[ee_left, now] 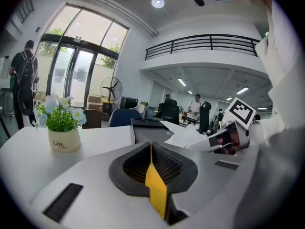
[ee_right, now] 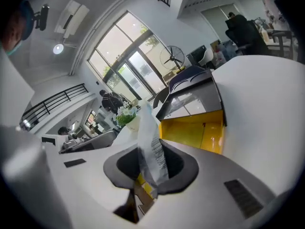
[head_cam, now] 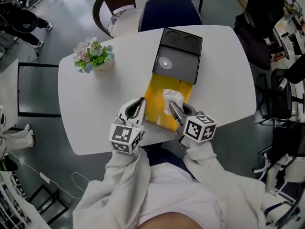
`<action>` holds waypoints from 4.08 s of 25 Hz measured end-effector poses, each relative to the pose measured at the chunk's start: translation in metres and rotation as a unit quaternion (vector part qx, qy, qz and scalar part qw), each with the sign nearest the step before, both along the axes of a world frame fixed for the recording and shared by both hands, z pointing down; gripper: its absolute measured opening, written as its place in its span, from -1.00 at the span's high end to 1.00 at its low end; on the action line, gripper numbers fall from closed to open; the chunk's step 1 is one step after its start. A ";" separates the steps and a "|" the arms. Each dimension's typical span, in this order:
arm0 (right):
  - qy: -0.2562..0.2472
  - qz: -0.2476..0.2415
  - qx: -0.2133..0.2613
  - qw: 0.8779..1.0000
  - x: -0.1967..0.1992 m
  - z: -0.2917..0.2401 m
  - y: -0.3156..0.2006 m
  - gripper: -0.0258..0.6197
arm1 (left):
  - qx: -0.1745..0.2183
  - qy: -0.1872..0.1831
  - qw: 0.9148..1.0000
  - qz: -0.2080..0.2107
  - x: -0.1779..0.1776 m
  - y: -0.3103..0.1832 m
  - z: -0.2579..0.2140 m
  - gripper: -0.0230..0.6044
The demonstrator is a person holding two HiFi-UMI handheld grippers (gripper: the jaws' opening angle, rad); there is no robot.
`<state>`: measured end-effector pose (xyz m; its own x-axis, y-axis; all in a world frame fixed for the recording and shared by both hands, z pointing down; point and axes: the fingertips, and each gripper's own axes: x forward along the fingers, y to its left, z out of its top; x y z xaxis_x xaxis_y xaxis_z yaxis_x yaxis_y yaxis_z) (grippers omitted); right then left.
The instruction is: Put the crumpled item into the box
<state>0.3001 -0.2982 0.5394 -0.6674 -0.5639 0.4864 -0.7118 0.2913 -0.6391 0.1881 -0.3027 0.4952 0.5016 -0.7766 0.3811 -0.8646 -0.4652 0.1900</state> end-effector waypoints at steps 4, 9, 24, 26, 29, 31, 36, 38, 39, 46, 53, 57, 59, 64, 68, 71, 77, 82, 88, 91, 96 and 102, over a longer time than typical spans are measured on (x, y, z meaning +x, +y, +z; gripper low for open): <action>-0.009 -0.015 -0.048 0.999 -0.017 0.023 -0.013 0.71 | -0.011 -0.003 1.000 -0.020 -0.008 -0.010 0.008 0.85; -0.006 -0.029 -0.093 0.995 -0.035 0.047 -0.026 0.71 | -0.029 -0.008 0.999 -0.028 -0.010 -0.019 0.020 0.85; 0.018 -0.041 -0.201 0.978 -0.046 0.091 -0.018 0.71 | -0.056 -0.007 0.998 -0.028 0.002 -0.026 0.036 0.86; 0.026 -0.046 -0.200 0.978 -0.045 0.092 -0.018 0.65 | -0.054 -0.008 0.998 -0.025 0.006 -0.025 0.035 0.85; 0.043 -0.062 -0.187 0.979 -0.048 0.088 -0.016 0.20 | -0.048 -0.009 0.998 -0.025 0.008 -0.022 0.032 0.85; 0.055 -0.067 -0.176 0.981 -0.049 0.084 -0.015 0.03 | -0.044 -0.013 0.998 -0.030 0.007 -0.018 0.029 0.85; 0.071 -0.074 -0.166 0.981 -0.050 0.077 -0.011 -0.04 | -0.032 -0.009 0.998 -0.056 0.007 -0.008 0.016 0.85; 0.079 -0.078 -0.159 0.981 -0.049 0.076 -0.011 -0.05 | -0.028 -0.006 0.998 -0.057 0.009 -0.005 0.013 0.85; 0.082 -0.077 -0.156 0.981 -0.049 0.075 -0.011 -0.06 | -0.026 -0.005 0.998 -0.057 0.009 -0.003 0.012 0.85; 0.090 -0.074 -0.143 0.983 -0.041 0.064 -0.013 -0.06 | -0.011 -0.001 0.998 -0.063 0.009 0.004 0.004 0.85; 0.088 -0.062 -0.134 0.985 -0.027 0.049 -0.011 -0.07 | -0.002 0.002 0.998 -0.056 0.013 0.001 -0.003 0.85; 0.083 -0.047 -0.118 0.988 -0.014 0.036 -0.012 -0.07 | -0.002 0.018 0.999 -0.044 0.022 0.001 -0.007 0.85; 0.080 -0.042 -0.105 0.990 -0.009 0.030 -0.013 -0.07 | 0.002 0.016 0.999 -0.040 0.027 0.000 -0.009 0.85; 0.071 -0.051 -0.062 0.994 -0.003 0.015 -0.013 -0.07 | 0.016 0.011 0.999 -0.027 0.037 -0.002 -0.019 0.85; 0.051 -0.061 -0.016 0.997 0.003 -0.005 -0.015 -0.07 | 0.028 0.005 0.999 -0.023 0.042 -0.001 -0.030 0.85; 0.041 -0.061 0.020 0.997 0.011 -0.026 -0.019 -0.07 | 0.040 0.002 0.999 -0.022 0.043 0.001 -0.041 0.85; -0.010 -0.043 0.073 0.996 0.021 -0.079 -0.031 -0.07 | 0.074 -0.005 0.997 -0.028 0.040 0.003 -0.068 0.85; -0.006 -0.024 0.144 0.989 0.036 -0.120 -0.036 -0.07 | 0.103 -0.007 0.994 -0.033 0.037 0.007 -0.092 0.85; 0.011 0.007 0.232 0.973 0.063 -0.159 -0.039 -0.06 | 0.129 -0.009 0.991 -0.030 0.035 0.011 -0.113 0.85; 0.017 0.015 0.268 0.963 0.072 -0.175 -0.036 -0.05 | 0.140 -0.007 0.990 -0.026 0.036 0.013 -0.122 0.85; 0.042 0.037 0.312 0.948 0.093 -0.183 -0.024 0.66 | 0.145 -0.006 0.989 -0.015 0.040 0.017 -0.125 0.85; 0.050 0.053 0.320 0.945 0.113 -0.174 -0.010 0.77 | 0.137 0.003 0.990 -0.015 0.038 0.019 -0.118 0.85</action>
<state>0.4132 -0.3081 0.3656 -0.5599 -0.8245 0.0815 -0.8060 0.5192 -0.2843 0.2264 -0.2838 0.3769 0.4782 -0.8653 0.1502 -0.8781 -0.4740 0.0649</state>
